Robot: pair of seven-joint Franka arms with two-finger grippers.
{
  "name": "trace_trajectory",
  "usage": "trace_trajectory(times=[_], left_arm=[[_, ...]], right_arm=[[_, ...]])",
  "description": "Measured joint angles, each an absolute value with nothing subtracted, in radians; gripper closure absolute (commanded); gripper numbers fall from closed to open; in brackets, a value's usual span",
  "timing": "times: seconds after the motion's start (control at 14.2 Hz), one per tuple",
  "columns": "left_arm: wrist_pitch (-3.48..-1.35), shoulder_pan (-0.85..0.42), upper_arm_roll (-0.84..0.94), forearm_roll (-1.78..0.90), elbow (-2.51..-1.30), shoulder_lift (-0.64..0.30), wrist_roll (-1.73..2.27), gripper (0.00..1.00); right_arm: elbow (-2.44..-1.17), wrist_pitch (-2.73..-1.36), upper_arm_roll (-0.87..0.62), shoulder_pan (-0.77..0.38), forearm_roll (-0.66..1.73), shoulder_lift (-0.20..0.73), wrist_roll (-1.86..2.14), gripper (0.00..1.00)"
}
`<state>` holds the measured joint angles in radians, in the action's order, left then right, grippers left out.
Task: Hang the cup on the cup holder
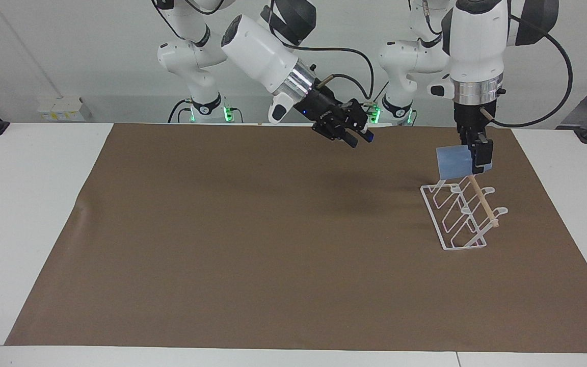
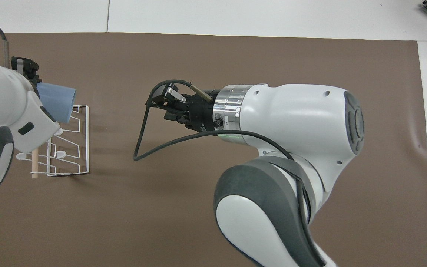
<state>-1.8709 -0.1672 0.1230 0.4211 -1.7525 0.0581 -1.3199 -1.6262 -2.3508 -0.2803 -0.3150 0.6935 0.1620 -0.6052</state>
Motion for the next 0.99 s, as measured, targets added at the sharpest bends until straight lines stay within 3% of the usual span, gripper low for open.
trace_trajectory(times=[0.35, 0.56, 0.99], left_arm=[[-1.873, -0.215, 0.126, 0.742, -1.81, 0.051, -1.142, 1.0], [-1.871, -0.233, 0.127, 0.874, -1.818, -0.002, -1.099, 1.0], [-1.872, -0.23, 0.12, 1.003, -1.816, -0.083, -1.058, 1.0]], right_arm=[[-1.621, -2.072, -0.278, -0.214, 0.414, 0.092, -0.404, 0.46], [-1.62, -1.919, -0.277, -0.17, 0.259, 0.049, -0.275, 0.46], [-1.62, -1.736, -0.275, -0.099, 0.088, 0.012, -0.166, 0.46]])
